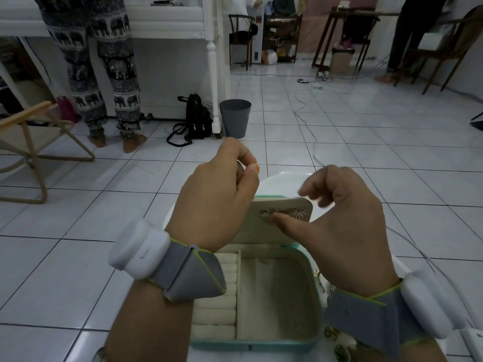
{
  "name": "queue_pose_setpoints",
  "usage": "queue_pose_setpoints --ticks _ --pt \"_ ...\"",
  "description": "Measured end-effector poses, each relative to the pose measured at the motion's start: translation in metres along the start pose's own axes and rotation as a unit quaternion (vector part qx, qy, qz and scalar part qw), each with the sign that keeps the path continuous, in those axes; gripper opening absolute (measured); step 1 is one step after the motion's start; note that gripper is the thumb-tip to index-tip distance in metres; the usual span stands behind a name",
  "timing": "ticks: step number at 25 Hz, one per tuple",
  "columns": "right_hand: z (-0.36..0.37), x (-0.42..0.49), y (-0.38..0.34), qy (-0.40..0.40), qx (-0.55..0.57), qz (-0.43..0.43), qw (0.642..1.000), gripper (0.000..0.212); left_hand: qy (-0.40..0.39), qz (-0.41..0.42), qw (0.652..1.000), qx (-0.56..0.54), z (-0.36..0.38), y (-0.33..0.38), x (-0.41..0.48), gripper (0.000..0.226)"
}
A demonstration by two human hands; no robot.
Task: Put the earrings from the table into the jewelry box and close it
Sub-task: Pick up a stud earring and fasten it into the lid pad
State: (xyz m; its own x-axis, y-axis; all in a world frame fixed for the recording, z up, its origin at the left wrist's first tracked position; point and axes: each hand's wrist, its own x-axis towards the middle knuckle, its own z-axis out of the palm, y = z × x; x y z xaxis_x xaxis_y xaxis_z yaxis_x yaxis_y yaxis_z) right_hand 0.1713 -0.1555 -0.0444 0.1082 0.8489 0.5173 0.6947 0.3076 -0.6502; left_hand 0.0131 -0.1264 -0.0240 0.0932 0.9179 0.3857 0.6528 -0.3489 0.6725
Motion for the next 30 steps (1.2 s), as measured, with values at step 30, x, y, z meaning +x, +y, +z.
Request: queue_pose_setpoints --ticks 30 --pt "-0.013 -0.001 0.013 -0.159 0.059 -0.093 0.981 0.010 -0.327 -0.010 0.943 -0.059 -0.020 -0.006 0.000 0.010"
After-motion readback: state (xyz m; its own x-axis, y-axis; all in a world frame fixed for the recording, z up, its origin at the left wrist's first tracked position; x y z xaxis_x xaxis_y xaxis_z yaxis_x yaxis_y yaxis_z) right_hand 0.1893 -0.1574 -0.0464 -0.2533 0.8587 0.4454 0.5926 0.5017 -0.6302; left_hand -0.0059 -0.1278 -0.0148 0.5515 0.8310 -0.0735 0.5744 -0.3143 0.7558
